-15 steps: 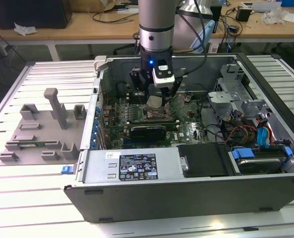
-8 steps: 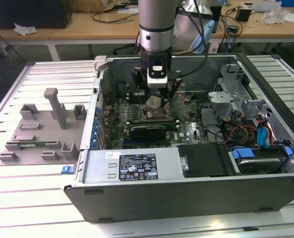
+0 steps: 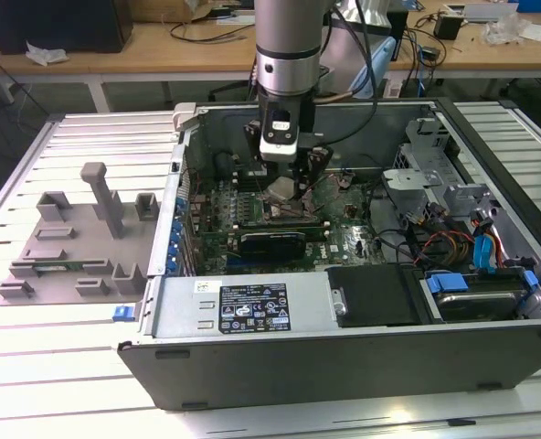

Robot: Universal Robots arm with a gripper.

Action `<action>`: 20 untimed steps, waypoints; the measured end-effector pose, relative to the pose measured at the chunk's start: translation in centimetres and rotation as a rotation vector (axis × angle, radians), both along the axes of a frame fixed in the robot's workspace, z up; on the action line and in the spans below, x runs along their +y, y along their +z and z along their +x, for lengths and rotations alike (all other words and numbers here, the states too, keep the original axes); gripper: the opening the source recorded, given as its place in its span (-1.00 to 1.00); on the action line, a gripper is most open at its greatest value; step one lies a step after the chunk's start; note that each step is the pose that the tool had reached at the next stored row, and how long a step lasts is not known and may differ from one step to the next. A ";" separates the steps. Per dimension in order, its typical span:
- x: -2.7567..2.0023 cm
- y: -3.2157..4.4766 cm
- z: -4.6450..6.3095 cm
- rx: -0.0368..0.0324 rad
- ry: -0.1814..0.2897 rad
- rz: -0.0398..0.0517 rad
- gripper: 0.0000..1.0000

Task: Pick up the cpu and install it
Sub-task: 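Place the cpu into insertion slot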

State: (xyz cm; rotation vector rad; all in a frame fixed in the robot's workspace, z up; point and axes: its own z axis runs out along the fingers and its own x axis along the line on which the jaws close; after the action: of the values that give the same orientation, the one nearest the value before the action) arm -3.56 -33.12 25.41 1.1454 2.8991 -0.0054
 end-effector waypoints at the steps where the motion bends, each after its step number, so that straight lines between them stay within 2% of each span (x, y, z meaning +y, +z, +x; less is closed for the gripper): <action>1: 0.00 0.00 0.0 0.0000 -0.016 0.0000 0.09; 5: 0.00 -0.02 0.0 -0.0001 -0.092 0.0000 0.09; 7: 0.00 -0.03 0.0 0.0000 -0.152 0.0000 0.09; 16: 0.00 -0.08 0.0 0.0000 -0.370 -0.0001 0.09; 20: 0.00 -0.09 0.0 0.0000 -0.436 -0.0001 0.09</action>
State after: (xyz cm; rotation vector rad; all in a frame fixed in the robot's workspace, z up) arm -3.56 -33.12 25.31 1.7457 2.5841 -0.0136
